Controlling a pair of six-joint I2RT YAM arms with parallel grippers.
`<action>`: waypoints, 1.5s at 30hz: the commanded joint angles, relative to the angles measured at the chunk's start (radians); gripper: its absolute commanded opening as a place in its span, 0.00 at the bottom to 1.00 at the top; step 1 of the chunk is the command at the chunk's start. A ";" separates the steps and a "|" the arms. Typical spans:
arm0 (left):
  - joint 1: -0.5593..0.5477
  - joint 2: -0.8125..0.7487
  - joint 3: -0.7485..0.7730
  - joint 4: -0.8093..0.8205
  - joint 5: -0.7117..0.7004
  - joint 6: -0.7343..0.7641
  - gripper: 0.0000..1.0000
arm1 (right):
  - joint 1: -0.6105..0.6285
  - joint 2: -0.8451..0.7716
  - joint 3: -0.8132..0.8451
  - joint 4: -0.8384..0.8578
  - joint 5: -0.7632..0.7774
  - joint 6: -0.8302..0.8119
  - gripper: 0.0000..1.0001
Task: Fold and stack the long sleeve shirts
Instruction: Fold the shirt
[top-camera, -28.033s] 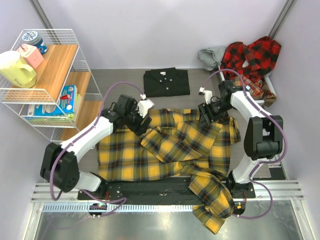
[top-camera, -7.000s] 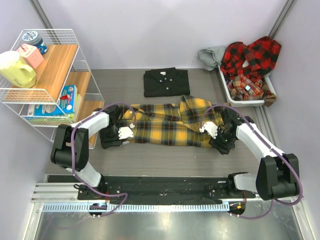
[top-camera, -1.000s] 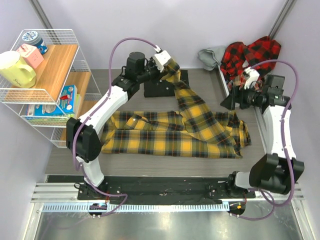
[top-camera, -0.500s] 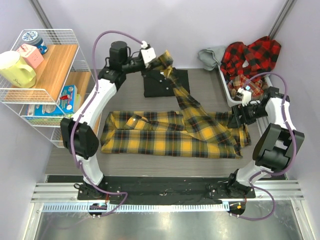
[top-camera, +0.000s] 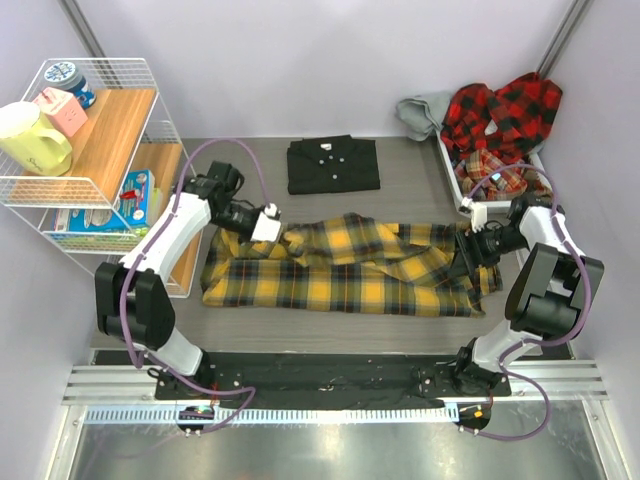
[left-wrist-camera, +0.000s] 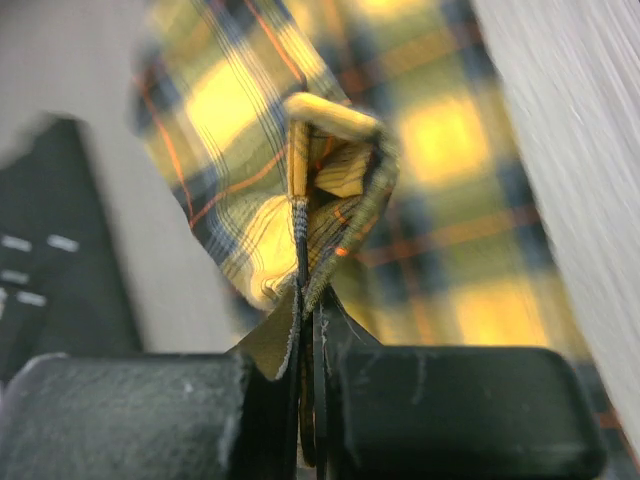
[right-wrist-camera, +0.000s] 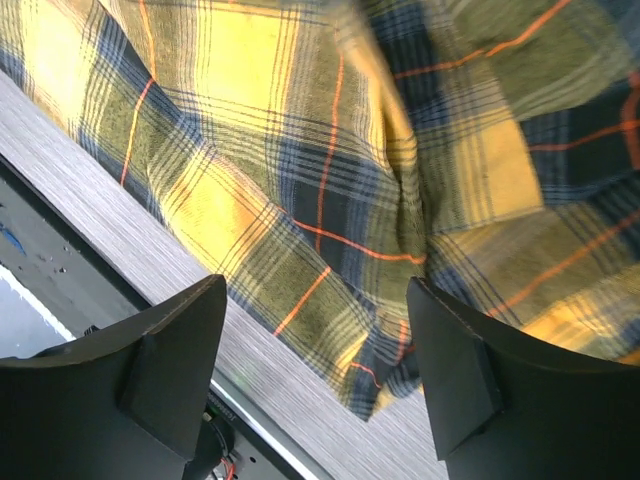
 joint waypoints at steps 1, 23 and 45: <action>0.049 -0.031 -0.079 -0.135 -0.066 0.310 0.00 | 0.016 -0.008 -0.032 0.032 -0.009 -0.004 0.76; 0.254 -0.002 -0.168 -0.060 -0.260 0.545 0.38 | 0.082 -0.094 0.011 -0.042 -0.062 0.032 0.54; 0.040 0.001 -0.281 0.260 -0.583 -1.006 0.59 | 0.472 -0.008 -0.089 0.385 0.208 0.409 0.43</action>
